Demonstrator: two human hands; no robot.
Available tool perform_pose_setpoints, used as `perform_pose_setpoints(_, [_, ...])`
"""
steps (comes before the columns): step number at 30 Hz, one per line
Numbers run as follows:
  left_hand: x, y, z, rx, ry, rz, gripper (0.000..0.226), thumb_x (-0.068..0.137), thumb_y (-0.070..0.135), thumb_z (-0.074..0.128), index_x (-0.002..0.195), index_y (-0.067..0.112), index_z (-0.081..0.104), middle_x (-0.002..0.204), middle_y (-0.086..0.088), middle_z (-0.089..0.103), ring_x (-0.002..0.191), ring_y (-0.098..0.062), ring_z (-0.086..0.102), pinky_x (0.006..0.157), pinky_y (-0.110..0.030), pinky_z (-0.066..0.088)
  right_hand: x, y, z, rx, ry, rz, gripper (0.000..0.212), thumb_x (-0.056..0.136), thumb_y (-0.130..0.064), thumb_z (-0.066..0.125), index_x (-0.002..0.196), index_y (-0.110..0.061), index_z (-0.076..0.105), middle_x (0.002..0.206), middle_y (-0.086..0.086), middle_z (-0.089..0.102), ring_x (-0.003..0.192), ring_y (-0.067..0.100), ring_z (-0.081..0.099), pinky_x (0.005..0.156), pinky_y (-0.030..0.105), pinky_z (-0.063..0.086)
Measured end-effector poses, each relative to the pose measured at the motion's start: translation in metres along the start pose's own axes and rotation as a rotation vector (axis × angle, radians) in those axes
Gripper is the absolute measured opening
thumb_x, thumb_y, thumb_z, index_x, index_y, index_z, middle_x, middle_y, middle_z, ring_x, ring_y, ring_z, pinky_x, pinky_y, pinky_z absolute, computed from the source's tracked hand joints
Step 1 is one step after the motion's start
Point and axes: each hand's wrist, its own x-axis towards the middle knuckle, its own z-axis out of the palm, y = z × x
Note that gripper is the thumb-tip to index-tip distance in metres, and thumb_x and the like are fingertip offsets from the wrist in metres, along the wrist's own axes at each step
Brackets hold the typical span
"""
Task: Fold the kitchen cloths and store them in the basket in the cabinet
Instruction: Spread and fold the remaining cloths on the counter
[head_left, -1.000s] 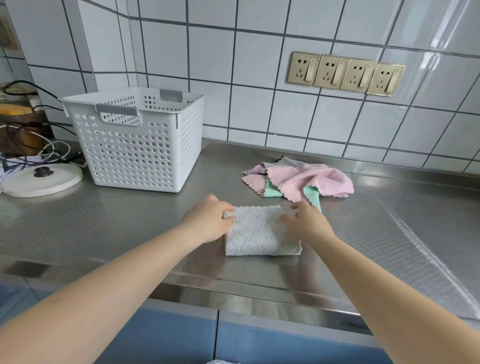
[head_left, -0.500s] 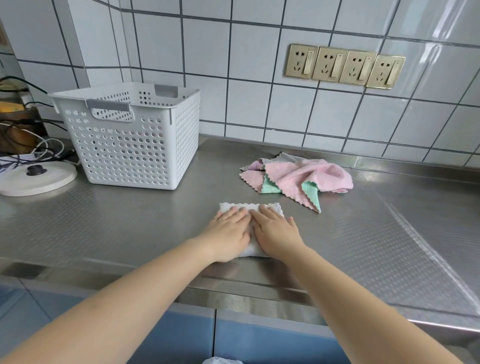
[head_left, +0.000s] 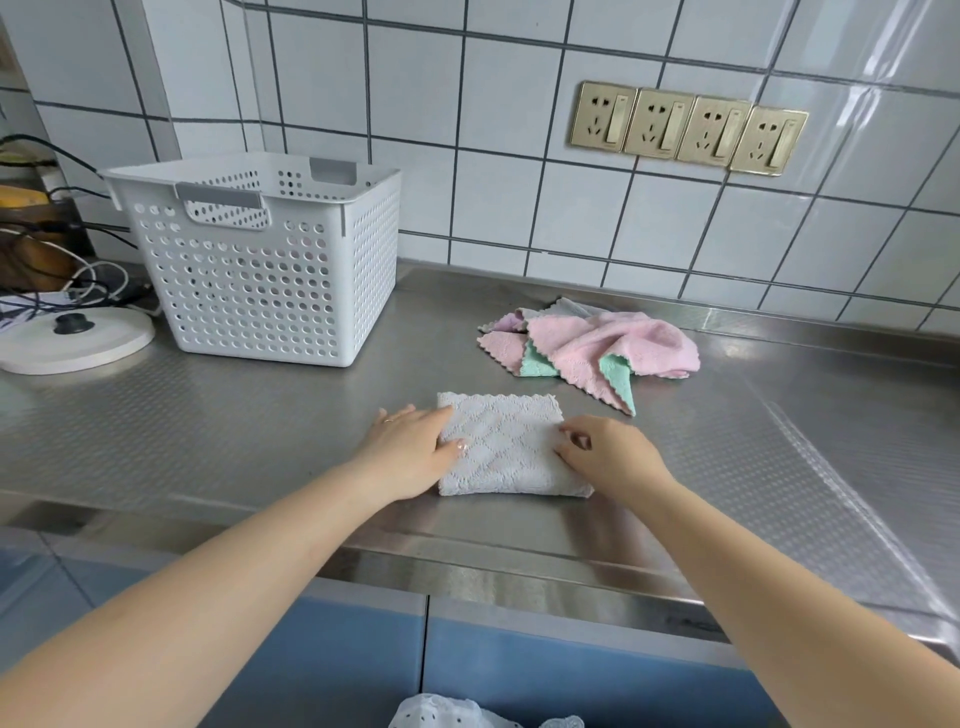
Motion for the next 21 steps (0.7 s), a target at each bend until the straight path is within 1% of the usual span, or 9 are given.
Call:
perform_pose_setpoints(2, [0.0, 0.003, -0.001, -0.205, -0.004, -0.005, 0.048, 0.095, 0.034, 0.048, 0.14, 0.02, 0.04, 0.145, -0.009, 0.043, 0.138, -0.025, 0.032, 0.115, -0.044, 0.017, -0.004, -0.002, 0.001, 0.124, -0.033, -0.011, 0.027, 0.086, -0.035, 0.058, 0.111, -0.033, 0.064, 0.097, -0.006, 0.064, 0.098, 0.017, 0.059, 0.075, 0.025, 0.041])
perform_pose_setpoints(4, [0.002, 0.006, -0.004, -0.396, 0.048, -0.019, 0.049, 0.092, 0.025, 0.055, 0.139, 0.018, 0.044, 0.142, -0.006, 0.047, 0.129, -0.021, 0.044, 0.109, -0.032, 0.03, -0.004, -0.007, 0.003, 0.219, -0.021, -0.01, 0.027, 0.085, -0.029, 0.061, 0.111, -0.032, 0.065, 0.097, -0.005, 0.065, 0.093, 0.014, 0.059, 0.073, 0.022, 0.039])
perform_pose_setpoints(7, [0.004, 0.007, -0.006, -0.505, 0.128, -0.021, 0.048, 0.09, 0.013, 0.058, 0.137, 0.016, 0.048, 0.142, -0.004, 0.048, 0.128, -0.02, 0.046, 0.101, -0.022, 0.033, -0.004, -0.015, 0.005, 0.402, 0.018, 0.009, 0.028, 0.085, -0.019, 0.064, 0.111, -0.027, 0.066, 0.096, -0.006, 0.062, 0.084, 0.01, 0.06, 0.069, 0.02, 0.039])
perform_pose_setpoints(11, [0.003, -0.004, -0.013, -0.638, 0.213, -0.099, 0.049, 0.088, 0.003, 0.058, 0.134, 0.017, 0.051, 0.142, -0.005, 0.047, 0.127, -0.02, 0.046, 0.104, -0.027, 0.035, -0.004, -0.036, 0.01, 0.613, 0.033, 0.038, 0.028, 0.085, -0.014, 0.064, 0.111, -0.023, 0.066, 0.101, -0.004, 0.062, 0.071, 0.001, 0.057, 0.072, 0.019, 0.041])
perform_pose_setpoints(13, [-0.002, -0.021, -0.022, -0.694, 0.245, -0.132, 0.048, 0.088, 0.001, 0.056, 0.134, 0.017, 0.051, 0.142, -0.004, 0.047, 0.129, -0.018, 0.045, 0.104, -0.027, 0.035, -0.002, -0.054, 0.015, 0.648, 0.013, 0.015, 0.028, 0.085, -0.014, 0.064, 0.112, -0.022, 0.066, 0.104, -0.004, 0.061, 0.065, 0.0, 0.055, 0.067, 0.018, 0.042])
perform_pose_setpoints(16, [-0.012, -0.055, -0.042, -0.681, 0.285, -0.162, 0.047, 0.09, 0.004, 0.056, 0.134, 0.016, 0.051, 0.143, -0.001, 0.045, 0.13, -0.016, 0.042, 0.099, -0.02, 0.031, 0.002, -0.09, 0.026, 0.672, -0.04, -0.034, 0.029, 0.085, -0.013, 0.063, 0.113, -0.019, 0.066, 0.103, -0.004, 0.062, 0.055, 0.001, 0.051, 0.059, 0.016, 0.041])
perform_pose_setpoints(18, [-0.019, -0.08, -0.054, -0.649, 0.31, -0.19, 0.045, 0.091, 0.009, 0.058, 0.135, 0.015, 0.05, 0.144, -0.002, 0.045, 0.131, -0.017, 0.042, 0.099, -0.02, 0.028, 0.005, -0.117, 0.035, 0.668, -0.09, -0.073, 0.03, 0.085, -0.014, 0.064, 0.114, -0.017, 0.066, 0.098, -0.003, 0.063, 0.055, 0.003, 0.052, 0.065, 0.019, 0.046])
perform_pose_setpoints(20, [-0.026, -0.103, -0.065, -0.626, 0.328, -0.226, 0.046, 0.091, 0.012, 0.059, 0.135, 0.012, 0.049, 0.144, -0.003, 0.044, 0.132, -0.017, 0.04, 0.1, -0.02, 0.027, 0.007, -0.143, 0.044, 0.663, -0.148, -0.109, 0.033, 0.084, -0.013, 0.065, 0.117, -0.012, 0.065, 0.097, -0.001, 0.063, 0.065, 0.01, 0.058, 0.081, 0.03, 0.053])
perform_pose_setpoints(21, [-0.029, -0.115, -0.07, -0.611, 0.333, -0.244, 0.046, 0.091, 0.013, 0.059, 0.136, 0.012, 0.048, 0.145, -0.003, 0.043, 0.133, -0.017, 0.04, 0.101, -0.021, 0.027, 0.009, -0.157, 0.049, 0.661, -0.171, -0.124, 0.034, 0.084, -0.013, 0.065, 0.118, -0.011, 0.065, 0.1, 0.0, 0.063, 0.072, 0.014, 0.06, 0.088, 0.035, 0.052])
